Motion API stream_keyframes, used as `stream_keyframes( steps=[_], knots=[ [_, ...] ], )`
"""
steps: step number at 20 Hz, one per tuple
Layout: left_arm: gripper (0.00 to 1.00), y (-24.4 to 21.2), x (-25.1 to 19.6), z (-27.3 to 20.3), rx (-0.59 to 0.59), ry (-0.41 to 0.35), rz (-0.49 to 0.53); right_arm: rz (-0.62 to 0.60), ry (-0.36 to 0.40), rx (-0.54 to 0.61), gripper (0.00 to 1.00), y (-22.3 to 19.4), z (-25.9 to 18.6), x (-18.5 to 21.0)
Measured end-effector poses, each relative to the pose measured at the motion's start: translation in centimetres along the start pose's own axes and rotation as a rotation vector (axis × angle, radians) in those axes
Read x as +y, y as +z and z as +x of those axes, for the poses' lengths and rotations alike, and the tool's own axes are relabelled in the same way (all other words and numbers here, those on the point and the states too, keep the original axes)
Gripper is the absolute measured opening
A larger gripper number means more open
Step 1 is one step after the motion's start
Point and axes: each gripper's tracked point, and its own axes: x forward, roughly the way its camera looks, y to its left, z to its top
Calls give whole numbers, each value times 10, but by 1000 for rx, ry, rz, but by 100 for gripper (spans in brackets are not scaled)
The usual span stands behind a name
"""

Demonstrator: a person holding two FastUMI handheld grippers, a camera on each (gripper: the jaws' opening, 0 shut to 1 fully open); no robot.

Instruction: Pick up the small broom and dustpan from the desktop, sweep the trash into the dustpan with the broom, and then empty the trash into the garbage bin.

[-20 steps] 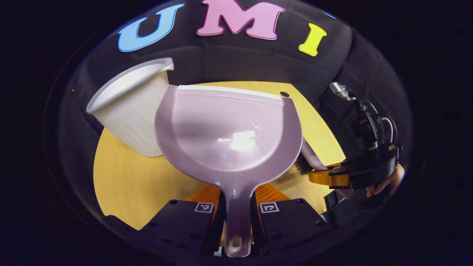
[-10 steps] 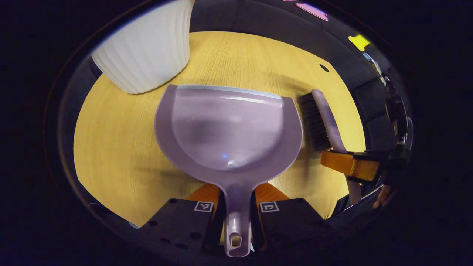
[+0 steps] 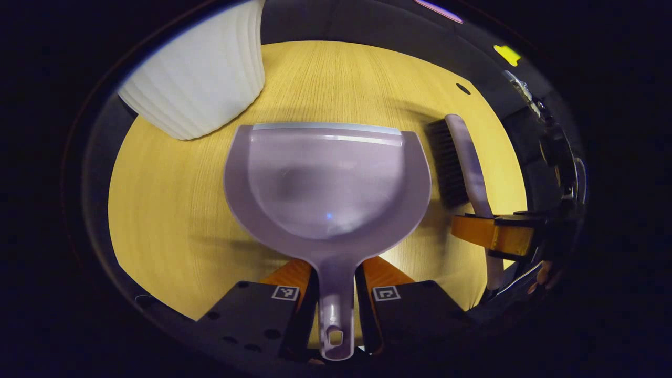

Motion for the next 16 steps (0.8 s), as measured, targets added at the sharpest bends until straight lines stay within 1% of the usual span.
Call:
stream_keyframes(
  steps=[1, 2, 3, 4, 6, 8, 9, 10, 14, 16],
  knots=[
    [59, -1, -1, -1, -4, 1, -2, -8, 6, -4, 36, -1, 1, 1],
    [67, -3, -2, -3, -10, 6, -10, -24, 9, -7, 52, 0, 1, -1],
    [70, -5, -5, -5, -12, 6, -23, -38, 10, -8, 62, -1, -1, -2],
    [73, -8, -6, -8, -18, 16, -38, -46, 12, -18, 59, -2, -4, -1],
    [75, -11, -7, -23, -59, 38, -42, -51, 2, -80, 100, 0, -13, -7],
    [75, -11, -4, -48, -137, 77, -16, -38, 4, -170, 100, -2, -48, -7],
    [75, -9, -2, -63, -195, 97, 4, -20, 5, -220, 100, -5, -64, -8],
    [75, -10, -4, -83, -254, 101, 17, 2, 5, -276, 99, -8, -78, -9],
    [74, -19, -17, -161, -517, 1, 30, 108, 24, -547, 99, -28, -154, -5],
    [74, -26, -17, -206, -667, -10, 52, 100, -10, -708, 99, -42, -202, -7]
  ],
)
